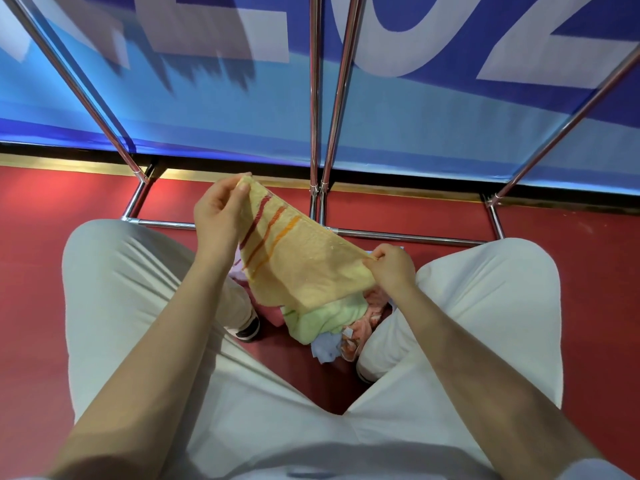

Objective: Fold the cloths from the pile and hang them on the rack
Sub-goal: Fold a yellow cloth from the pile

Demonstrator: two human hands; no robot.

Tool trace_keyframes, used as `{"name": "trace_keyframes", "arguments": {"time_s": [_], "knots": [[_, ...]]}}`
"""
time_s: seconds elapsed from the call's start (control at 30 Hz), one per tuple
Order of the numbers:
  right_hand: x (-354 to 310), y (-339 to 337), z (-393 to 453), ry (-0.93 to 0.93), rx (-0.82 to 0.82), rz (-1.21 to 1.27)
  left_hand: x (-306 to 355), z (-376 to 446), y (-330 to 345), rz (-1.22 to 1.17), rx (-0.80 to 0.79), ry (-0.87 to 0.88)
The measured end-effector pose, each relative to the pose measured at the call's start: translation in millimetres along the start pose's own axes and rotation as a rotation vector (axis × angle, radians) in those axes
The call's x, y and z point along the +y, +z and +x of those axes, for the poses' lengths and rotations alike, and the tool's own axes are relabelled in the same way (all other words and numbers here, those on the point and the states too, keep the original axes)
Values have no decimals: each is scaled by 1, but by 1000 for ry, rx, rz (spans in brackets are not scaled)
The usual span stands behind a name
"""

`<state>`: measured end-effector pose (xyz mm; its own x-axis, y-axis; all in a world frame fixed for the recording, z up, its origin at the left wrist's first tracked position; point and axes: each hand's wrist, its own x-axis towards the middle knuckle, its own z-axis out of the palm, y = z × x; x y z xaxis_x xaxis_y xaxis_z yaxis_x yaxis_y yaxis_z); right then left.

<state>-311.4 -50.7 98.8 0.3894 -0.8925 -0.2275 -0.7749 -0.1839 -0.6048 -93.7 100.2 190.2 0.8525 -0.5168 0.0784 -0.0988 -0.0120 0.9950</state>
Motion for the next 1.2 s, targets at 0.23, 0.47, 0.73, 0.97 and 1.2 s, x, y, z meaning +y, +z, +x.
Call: {"name": "trace_keyframes", "arguments": {"time_s": [0.23, 0.47, 0.73, 0.97, 1.2], "knots": [[6, -4, 13, 102, -98, 27, -11, 10, -4, -39, 60, -103], [-29, -58, -1, -127, 415, 609, -25, 12, -1, 318, 94, 16], [-22, -76, 6, 75, 437, 813, -42, 8, 6, 483, -74, 155], [-34, -71, -2, -32, 464, 792, -44, 10, 10, 227, 133, -113], [-42, -64, -8, -88, 342, 803, -51, 13, 9, 83, 250, -214]]}}
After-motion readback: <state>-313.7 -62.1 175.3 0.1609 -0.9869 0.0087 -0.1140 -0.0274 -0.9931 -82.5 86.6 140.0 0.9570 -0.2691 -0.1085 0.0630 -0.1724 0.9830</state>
